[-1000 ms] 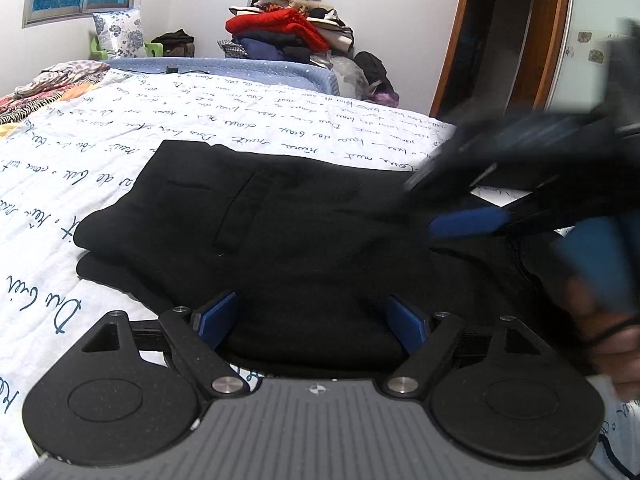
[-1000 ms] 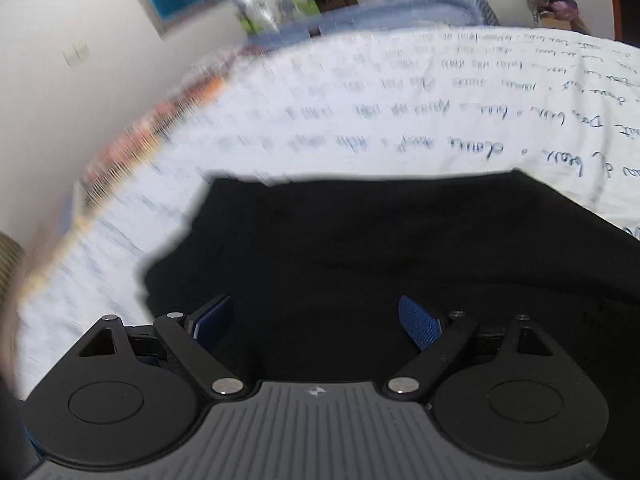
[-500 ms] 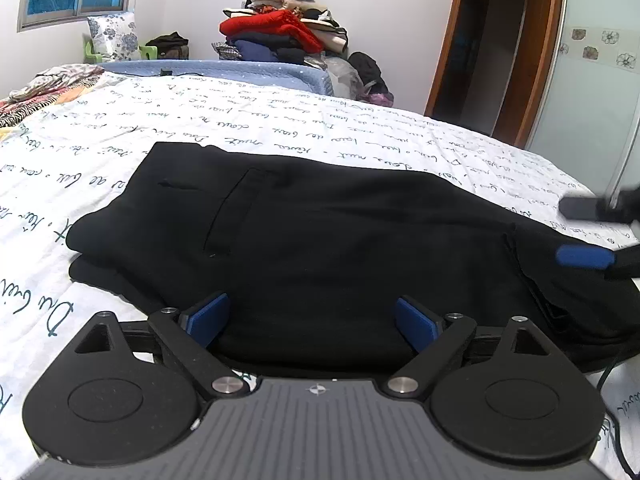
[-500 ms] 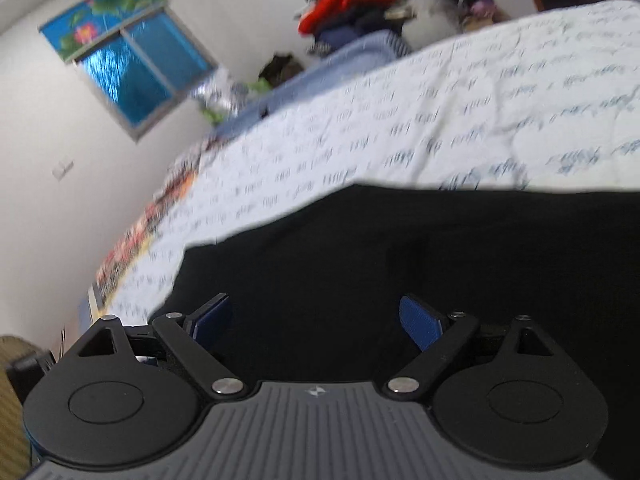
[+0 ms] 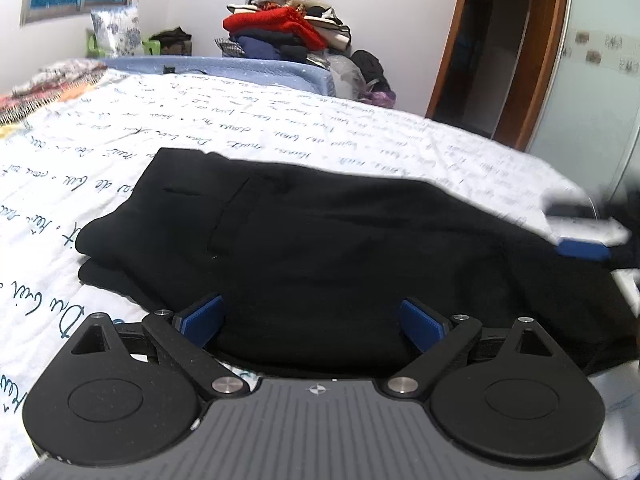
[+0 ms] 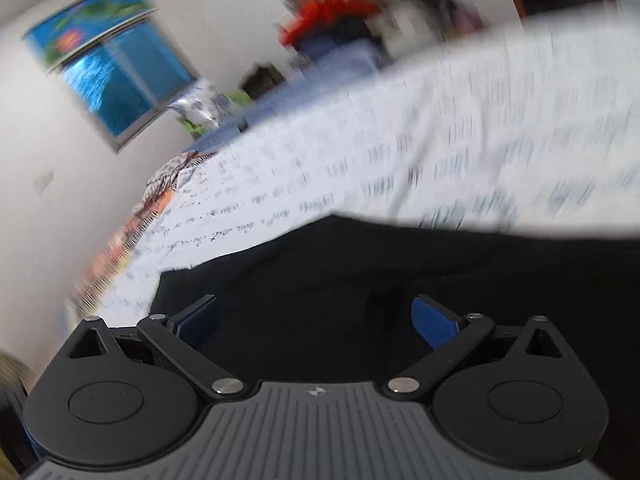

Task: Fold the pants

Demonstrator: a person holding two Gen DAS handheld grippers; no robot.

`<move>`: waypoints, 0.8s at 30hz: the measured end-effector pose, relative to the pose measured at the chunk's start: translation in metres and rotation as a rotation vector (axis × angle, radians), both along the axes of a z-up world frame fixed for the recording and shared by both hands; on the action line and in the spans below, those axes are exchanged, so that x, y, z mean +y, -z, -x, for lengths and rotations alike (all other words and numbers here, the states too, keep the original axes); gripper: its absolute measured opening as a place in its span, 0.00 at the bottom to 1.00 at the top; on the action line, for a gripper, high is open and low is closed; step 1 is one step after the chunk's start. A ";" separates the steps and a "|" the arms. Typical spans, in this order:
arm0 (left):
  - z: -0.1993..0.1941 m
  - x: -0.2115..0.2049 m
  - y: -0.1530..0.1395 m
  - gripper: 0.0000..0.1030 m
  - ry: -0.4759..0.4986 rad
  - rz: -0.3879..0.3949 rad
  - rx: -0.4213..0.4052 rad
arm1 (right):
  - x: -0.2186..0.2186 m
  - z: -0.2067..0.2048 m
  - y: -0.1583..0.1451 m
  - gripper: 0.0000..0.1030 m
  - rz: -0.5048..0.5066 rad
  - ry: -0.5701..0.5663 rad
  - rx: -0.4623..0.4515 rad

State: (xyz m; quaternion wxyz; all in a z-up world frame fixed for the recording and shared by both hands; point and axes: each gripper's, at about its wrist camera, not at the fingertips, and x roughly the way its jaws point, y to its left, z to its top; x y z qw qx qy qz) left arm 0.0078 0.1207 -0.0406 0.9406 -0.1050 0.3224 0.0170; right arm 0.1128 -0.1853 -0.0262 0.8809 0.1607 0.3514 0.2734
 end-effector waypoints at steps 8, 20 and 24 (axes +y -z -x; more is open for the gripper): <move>-0.020 0.007 -0.019 0.93 -0.074 0.225 0.016 | 0.021 0.112 0.004 0.91 0.600 -0.184 -0.441; -0.017 0.000 -0.011 0.93 -0.100 0.200 0.069 | 0.047 0.114 0.028 0.68 0.765 -0.286 -0.462; -0.021 -0.006 -0.016 0.93 -0.079 0.211 0.063 | 0.050 0.112 0.032 0.42 0.766 -0.322 -0.439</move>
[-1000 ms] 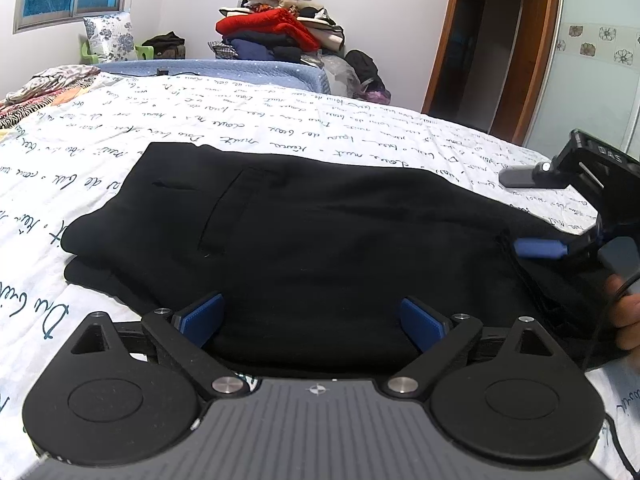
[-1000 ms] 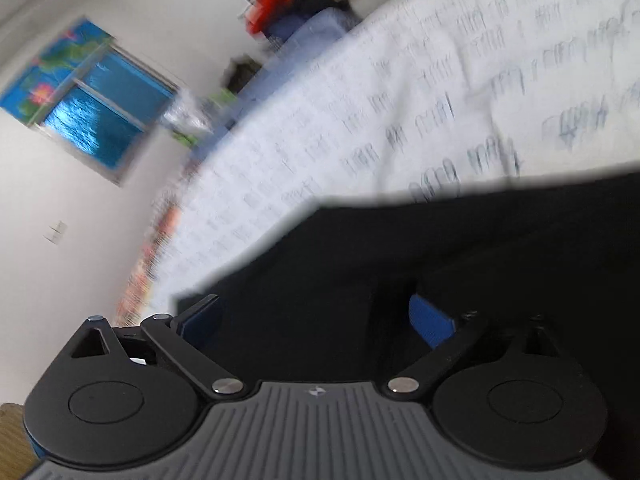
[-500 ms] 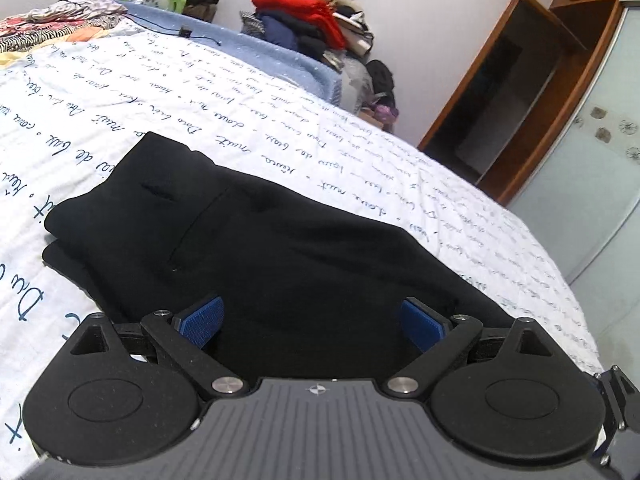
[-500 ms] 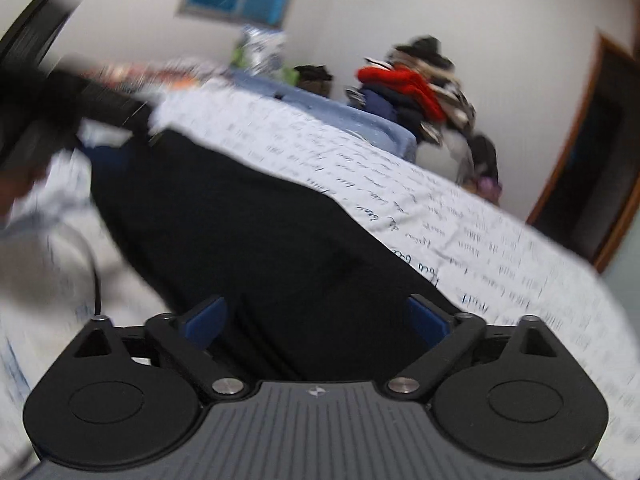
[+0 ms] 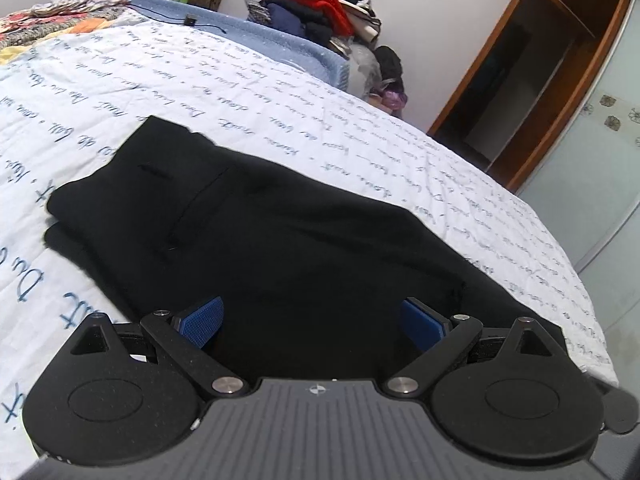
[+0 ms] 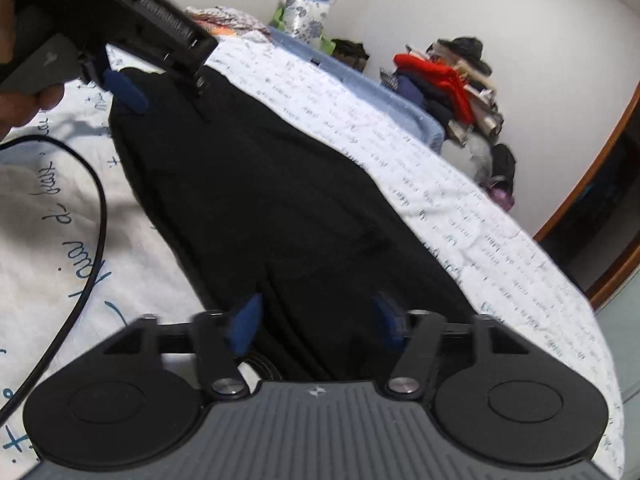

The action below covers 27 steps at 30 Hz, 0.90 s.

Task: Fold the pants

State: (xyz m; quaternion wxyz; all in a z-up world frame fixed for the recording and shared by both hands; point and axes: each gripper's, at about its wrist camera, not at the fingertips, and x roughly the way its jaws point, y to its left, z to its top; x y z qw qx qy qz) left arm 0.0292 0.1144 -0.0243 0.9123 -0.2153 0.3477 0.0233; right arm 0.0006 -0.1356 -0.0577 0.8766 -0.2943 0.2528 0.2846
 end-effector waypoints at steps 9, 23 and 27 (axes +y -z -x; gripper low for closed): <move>-0.047 -0.024 0.001 0.96 0.259 0.390 0.125 | 0.006 0.003 -0.006 0.12 -0.026 0.021 -0.029; -0.119 -0.089 0.028 0.19 0.380 0.504 0.347 | -0.022 0.009 -0.028 0.12 -0.150 0.069 -0.042; -0.118 -0.092 0.025 0.04 0.371 0.365 0.313 | -0.019 0.010 -0.029 0.12 -0.149 0.065 -0.037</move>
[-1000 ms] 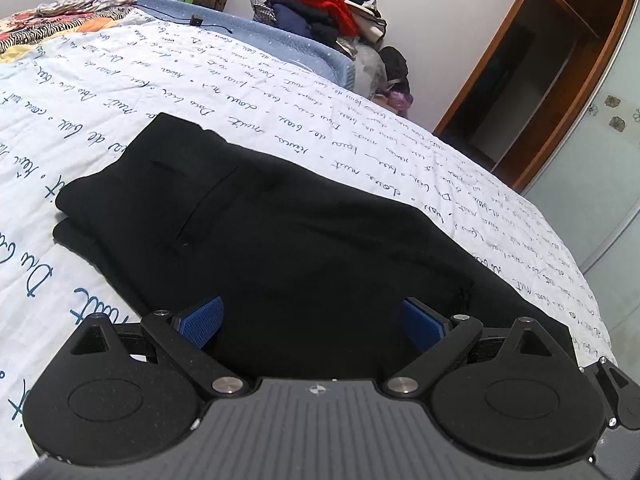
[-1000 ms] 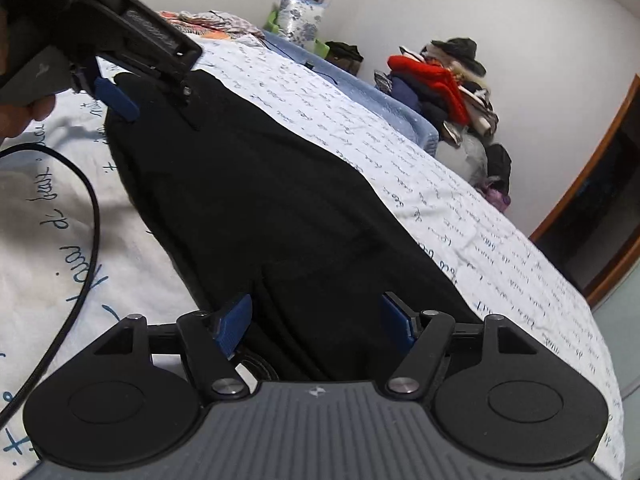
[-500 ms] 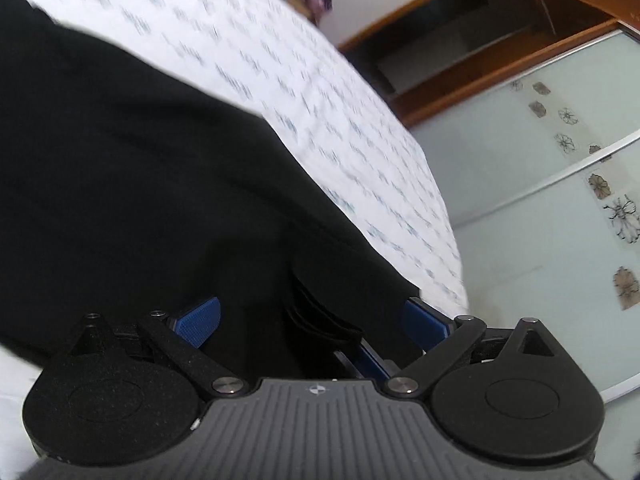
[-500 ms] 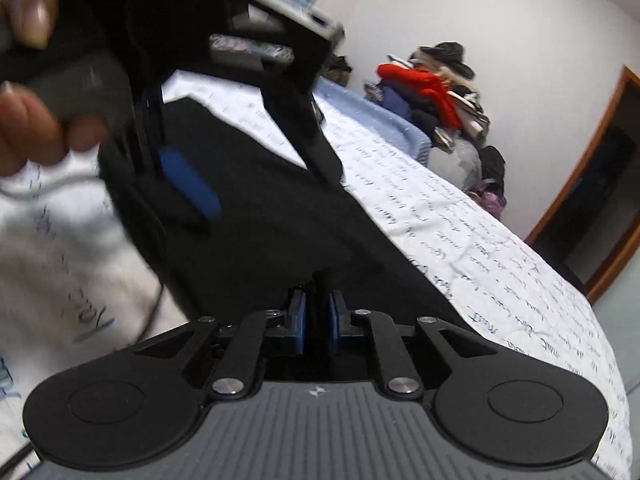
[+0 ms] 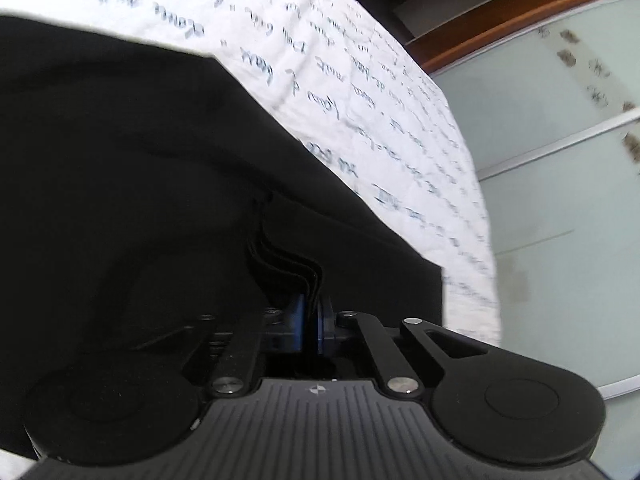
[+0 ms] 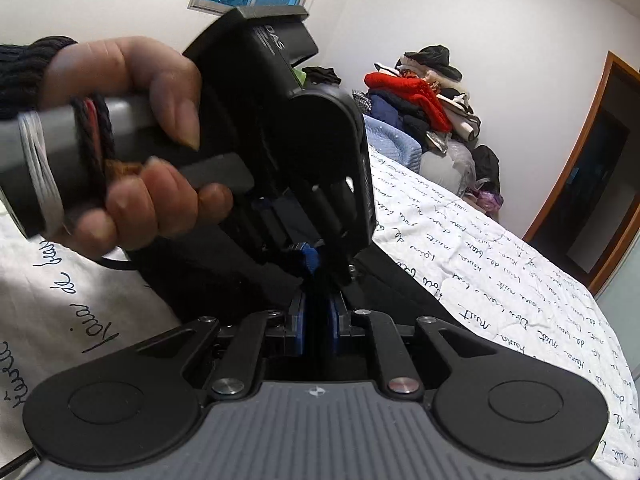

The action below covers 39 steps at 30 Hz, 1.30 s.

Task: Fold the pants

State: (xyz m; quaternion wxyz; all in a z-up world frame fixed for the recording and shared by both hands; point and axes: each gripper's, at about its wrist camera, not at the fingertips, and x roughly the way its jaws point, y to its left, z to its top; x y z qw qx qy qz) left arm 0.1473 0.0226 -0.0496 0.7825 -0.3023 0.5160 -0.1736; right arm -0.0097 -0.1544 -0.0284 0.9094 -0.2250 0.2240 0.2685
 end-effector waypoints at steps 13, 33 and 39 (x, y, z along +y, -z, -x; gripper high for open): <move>0.022 0.053 0.006 0.07 -0.060 -0.086 -0.026 | 0.018 0.001 -0.004 0.12 -0.053 -0.095 0.074; 0.205 0.238 -0.083 0.77 -0.641 -0.256 -0.328 | 0.037 -0.002 -0.015 0.83 -0.066 -0.147 0.111; 0.253 0.293 -0.092 0.80 -0.815 -0.233 -0.320 | 0.118 0.037 0.011 0.83 0.253 -0.417 -0.115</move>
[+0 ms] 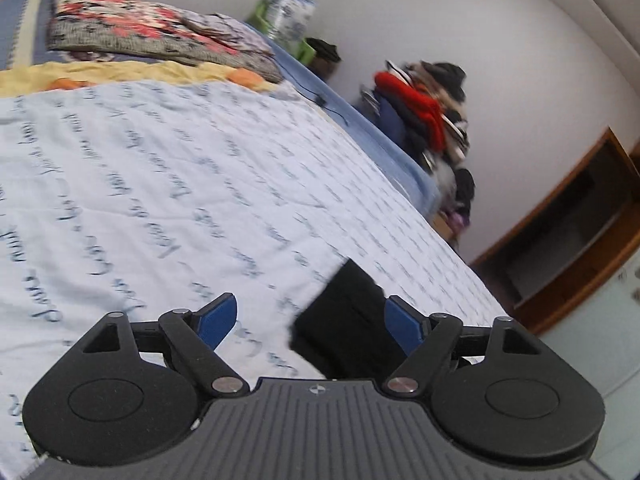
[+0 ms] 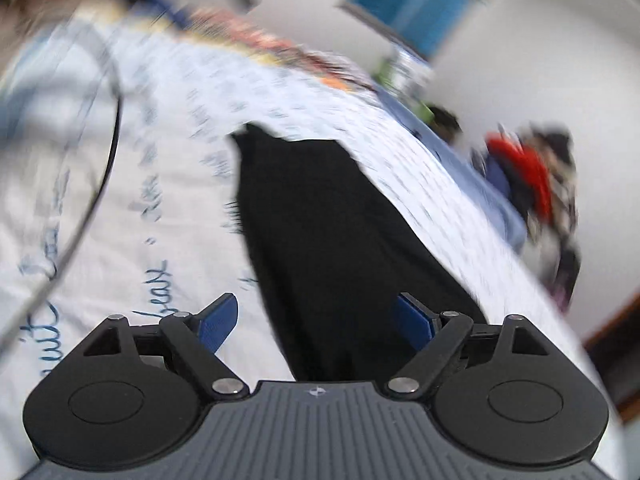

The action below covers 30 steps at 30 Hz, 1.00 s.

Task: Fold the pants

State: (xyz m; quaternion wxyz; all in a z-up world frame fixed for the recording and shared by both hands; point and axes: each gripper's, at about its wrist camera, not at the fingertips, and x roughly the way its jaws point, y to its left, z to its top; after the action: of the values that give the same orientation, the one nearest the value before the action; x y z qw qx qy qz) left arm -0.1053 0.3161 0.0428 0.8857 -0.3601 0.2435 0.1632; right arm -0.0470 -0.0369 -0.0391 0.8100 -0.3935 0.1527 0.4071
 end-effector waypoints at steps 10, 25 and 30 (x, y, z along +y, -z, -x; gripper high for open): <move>-0.018 -0.006 0.035 0.83 0.036 0.087 0.043 | 0.071 -0.013 0.026 0.83 0.100 -0.073 -0.216; -0.016 0.004 0.063 0.85 -0.014 0.137 0.072 | 0.170 -0.037 0.032 0.92 0.115 -0.080 -0.385; -0.012 0.008 0.066 0.87 -0.024 0.152 0.080 | 0.172 -0.057 0.029 0.32 0.088 -0.103 -0.105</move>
State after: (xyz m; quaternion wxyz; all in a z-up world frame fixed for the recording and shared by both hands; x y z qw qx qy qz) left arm -0.0933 0.3244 -0.0233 0.8431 -0.4225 0.2862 0.1693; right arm 0.0102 0.1348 -0.0676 0.7769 -0.4566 0.1073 0.4201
